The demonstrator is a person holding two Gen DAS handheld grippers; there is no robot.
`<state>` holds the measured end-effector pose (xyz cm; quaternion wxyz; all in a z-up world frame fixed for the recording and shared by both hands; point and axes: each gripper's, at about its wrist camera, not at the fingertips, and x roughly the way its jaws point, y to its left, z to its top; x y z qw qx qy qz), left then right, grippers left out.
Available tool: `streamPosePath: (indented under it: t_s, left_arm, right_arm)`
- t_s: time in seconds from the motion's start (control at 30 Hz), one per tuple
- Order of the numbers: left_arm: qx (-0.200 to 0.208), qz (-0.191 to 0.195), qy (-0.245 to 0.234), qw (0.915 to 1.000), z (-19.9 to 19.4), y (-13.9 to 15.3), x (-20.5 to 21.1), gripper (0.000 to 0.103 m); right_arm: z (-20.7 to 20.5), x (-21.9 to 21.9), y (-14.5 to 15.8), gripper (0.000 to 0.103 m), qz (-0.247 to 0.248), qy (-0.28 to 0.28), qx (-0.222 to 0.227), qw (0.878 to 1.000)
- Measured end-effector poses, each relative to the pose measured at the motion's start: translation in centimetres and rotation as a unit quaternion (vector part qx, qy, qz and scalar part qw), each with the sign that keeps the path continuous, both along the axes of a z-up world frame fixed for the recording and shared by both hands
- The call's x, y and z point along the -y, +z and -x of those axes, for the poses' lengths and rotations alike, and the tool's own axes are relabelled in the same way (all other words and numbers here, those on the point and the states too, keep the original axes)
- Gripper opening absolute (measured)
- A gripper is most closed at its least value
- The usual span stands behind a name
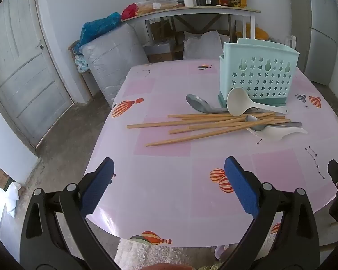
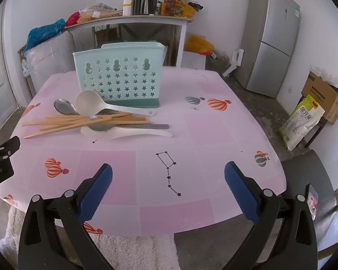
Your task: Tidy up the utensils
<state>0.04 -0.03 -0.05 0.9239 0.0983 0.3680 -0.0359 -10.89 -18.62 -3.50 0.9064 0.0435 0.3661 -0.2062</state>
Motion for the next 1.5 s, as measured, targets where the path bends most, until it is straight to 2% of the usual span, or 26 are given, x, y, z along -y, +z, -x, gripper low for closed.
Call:
streamPosePath:
  t_s: [0.4,0.93,0.97,1.5]
  left_arm:
    - [-0.003,0.002,0.001,1.0,0.2,-0.8,-0.3,0.094]
    - [-0.005,0.001,-0.004,1.0,-0.1,-0.2,0.0,0.094]
    - [-0.005,0.001,-0.004,1.0,0.0,-0.2,0.0,0.094]
    - [-0.008,0.004,-0.003,1.0,-0.2,-0.1,0.0,0.094]
  right_arm:
    - [-0.2,-0.2,-0.1,0.097,0.003,0.0,-0.001,1.0]
    - [-0.2,0.7,1.2,0.097,0.009,0.0,0.002,1.0]
    - [0.1,-0.3,0.9,0.097,0.015,-0.002,0.004,1.0]
    - [0.1,-0.5,0.9,0.097,0.019,-0.003,0.006,1.0]
